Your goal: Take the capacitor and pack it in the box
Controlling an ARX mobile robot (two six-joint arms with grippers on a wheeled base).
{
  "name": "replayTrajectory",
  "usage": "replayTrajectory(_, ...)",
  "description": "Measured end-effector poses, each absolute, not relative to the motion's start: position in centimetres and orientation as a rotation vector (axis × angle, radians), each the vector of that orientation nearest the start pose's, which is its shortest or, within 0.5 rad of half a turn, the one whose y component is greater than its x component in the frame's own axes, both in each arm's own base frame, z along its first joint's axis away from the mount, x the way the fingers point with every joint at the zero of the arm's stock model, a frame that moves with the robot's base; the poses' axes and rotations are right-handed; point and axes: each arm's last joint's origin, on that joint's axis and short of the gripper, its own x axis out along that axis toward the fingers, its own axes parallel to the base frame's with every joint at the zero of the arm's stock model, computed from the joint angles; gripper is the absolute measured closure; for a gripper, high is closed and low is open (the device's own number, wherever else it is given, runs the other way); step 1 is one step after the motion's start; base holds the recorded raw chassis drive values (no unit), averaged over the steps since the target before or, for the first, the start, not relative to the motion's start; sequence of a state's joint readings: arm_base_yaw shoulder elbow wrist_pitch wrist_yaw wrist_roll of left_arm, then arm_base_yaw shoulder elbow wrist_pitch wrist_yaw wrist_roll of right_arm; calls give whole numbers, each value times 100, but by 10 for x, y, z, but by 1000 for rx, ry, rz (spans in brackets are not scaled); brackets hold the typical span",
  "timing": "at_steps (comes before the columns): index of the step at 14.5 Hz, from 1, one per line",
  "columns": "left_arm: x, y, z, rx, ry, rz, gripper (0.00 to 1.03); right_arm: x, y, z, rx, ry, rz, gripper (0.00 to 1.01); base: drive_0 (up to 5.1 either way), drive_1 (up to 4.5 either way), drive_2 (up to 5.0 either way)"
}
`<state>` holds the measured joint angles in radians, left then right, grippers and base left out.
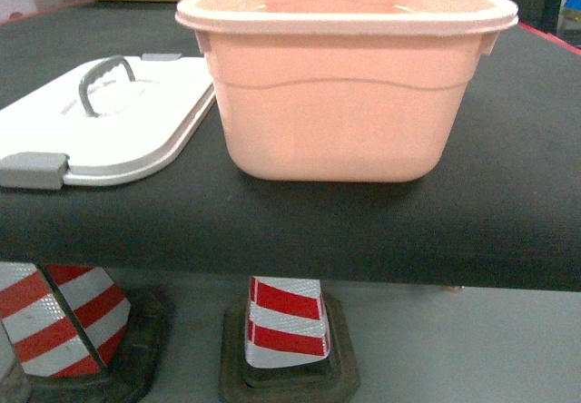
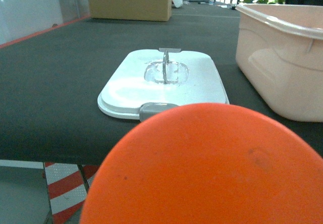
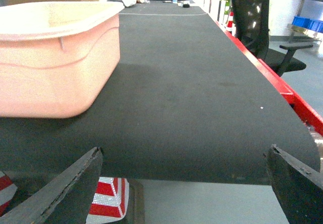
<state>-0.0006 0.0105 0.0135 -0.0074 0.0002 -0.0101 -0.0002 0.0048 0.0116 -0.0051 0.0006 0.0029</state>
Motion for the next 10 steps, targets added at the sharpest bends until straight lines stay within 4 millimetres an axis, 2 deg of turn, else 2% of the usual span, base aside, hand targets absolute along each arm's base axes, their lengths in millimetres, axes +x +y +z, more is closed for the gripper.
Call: replayTrajectory(10, 98, 0, 167, -10, 3, 0, 60, 97, 0, 167, 3, -1, 0, 3, 0, 0, 0)
